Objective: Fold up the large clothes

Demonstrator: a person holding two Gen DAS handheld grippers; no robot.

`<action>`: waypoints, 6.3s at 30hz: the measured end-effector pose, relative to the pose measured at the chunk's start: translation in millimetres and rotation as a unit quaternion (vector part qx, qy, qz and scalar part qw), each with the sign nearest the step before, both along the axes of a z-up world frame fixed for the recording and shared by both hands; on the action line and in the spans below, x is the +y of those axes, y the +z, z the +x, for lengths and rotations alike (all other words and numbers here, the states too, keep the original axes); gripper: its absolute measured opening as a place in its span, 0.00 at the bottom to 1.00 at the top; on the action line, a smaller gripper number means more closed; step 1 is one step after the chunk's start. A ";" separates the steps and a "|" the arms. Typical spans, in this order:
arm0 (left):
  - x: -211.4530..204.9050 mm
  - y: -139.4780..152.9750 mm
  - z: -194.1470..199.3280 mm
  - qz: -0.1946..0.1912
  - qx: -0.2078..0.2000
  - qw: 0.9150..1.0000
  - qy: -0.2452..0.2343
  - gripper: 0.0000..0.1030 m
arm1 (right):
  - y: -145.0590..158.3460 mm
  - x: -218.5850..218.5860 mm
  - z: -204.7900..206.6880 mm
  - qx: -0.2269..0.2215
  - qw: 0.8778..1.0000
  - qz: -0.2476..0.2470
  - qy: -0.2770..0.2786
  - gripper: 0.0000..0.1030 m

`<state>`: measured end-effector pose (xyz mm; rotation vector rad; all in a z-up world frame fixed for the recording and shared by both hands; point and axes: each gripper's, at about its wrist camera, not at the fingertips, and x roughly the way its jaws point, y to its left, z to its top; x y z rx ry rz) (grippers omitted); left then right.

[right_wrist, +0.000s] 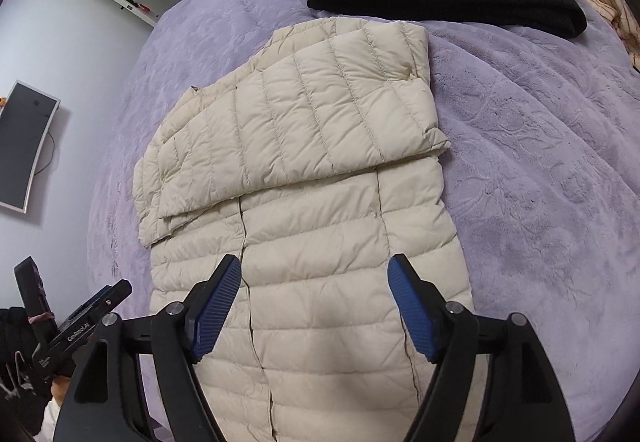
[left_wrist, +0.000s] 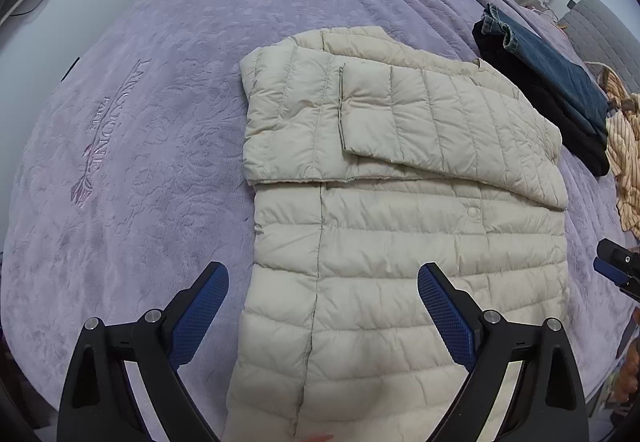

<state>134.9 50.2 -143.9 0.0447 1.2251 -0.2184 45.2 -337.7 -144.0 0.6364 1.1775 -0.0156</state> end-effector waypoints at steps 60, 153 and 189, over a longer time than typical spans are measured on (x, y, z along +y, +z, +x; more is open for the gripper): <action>94.3 -106.3 -94.5 -0.095 0.215 0.972 -0.018 0.94 | -113.8 -40.0 -194.9 0.132 0.936 0.256 -0.202 1.00; 40.8 12.9 187.7 -0.206 0.007 0.978 0.036 0.12 | 1.5 -72.2 170.9 -0.087 0.962 0.258 -0.028 0.13; 8.7 19.2 182.8 -0.036 -0.103 0.994 0.012 0.92 | -25.1 -79.2 199.1 -0.087 0.982 0.158 -0.053 0.71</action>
